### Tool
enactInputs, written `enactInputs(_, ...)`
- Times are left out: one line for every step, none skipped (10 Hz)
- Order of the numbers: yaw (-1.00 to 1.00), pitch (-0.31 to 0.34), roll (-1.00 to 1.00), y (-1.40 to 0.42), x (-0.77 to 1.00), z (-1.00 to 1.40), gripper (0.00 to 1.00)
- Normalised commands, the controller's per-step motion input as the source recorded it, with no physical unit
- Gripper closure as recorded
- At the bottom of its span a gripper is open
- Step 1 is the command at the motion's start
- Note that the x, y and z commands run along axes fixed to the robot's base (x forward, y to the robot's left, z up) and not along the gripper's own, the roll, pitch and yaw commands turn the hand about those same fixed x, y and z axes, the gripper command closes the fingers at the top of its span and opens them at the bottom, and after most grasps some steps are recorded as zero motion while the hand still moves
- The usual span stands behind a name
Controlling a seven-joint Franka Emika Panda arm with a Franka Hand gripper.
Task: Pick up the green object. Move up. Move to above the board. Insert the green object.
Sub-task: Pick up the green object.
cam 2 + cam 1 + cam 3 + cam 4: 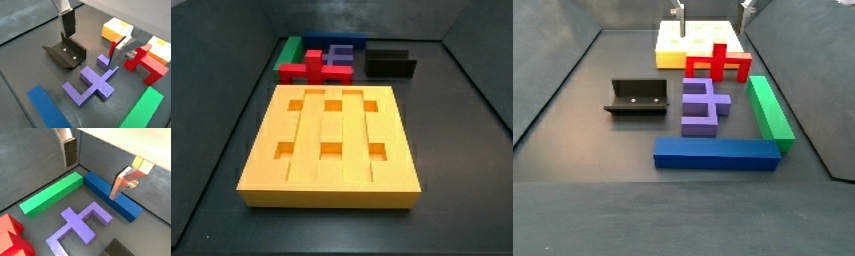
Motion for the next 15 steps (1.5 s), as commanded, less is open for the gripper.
enactInputs(0.00, -0.010, 0.00, -0.01, 0.00, 0.00, 0.00)
enactInputs(0.00, -0.136, -0.01, 0.00, -0.31, -0.02, 0.00)
enactInputs(0.00, -0.273, -0.18, 0.08, -0.89, -0.39, 0.00)
enactInputs(0.00, -0.203, -0.06, 0.00, -0.95, -0.55, 0.00)
enactInputs(0.00, -0.177, -0.06, 0.00, -0.85, -0.51, 0.00)
enactInputs(0.00, -0.133, -0.03, 0.00, -0.66, -0.39, 0.00)
enactInputs(-0.08, -0.094, 0.00, 0.00, -0.63, -0.28, 0.00)
enactInputs(-0.07, 0.000, 0.02, -0.01, -0.29, -0.19, 0.00)
enactInputs(-0.03, 0.000, 0.00, 0.00, -0.35, -0.17, 0.00)
enactInputs(-0.13, -0.034, 0.00, 0.00, -0.58, -0.16, 0.00)
enactInputs(-0.10, -0.027, 0.00, 0.00, -0.57, -0.16, 0.00)
enactInputs(-0.09, -0.040, 0.00, 0.00, -0.59, -0.17, 0.00)
enactInputs(-0.07, -0.050, 0.00, 0.00, -0.51, -0.16, 0.00)
enactInputs(-0.05, -0.059, 0.00, 0.00, -0.43, -0.16, 0.00)
enactInputs(-0.03, -0.046, 0.01, 0.00, -0.40, -0.21, 0.00)
